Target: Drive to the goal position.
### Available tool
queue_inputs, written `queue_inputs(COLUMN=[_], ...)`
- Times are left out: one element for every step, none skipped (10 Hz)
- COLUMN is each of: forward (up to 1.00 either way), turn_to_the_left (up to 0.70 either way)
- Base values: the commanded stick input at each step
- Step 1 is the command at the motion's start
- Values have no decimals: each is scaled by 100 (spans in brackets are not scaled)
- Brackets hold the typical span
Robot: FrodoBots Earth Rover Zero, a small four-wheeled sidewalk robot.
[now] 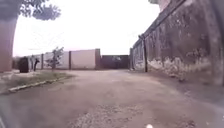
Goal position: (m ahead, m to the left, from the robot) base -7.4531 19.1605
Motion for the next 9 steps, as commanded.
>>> queue_inputs(forward=[30,30,30,30,30,30,30,30,30], turn_to_the_left=[0,0,0,0,0,0,0,0,0])
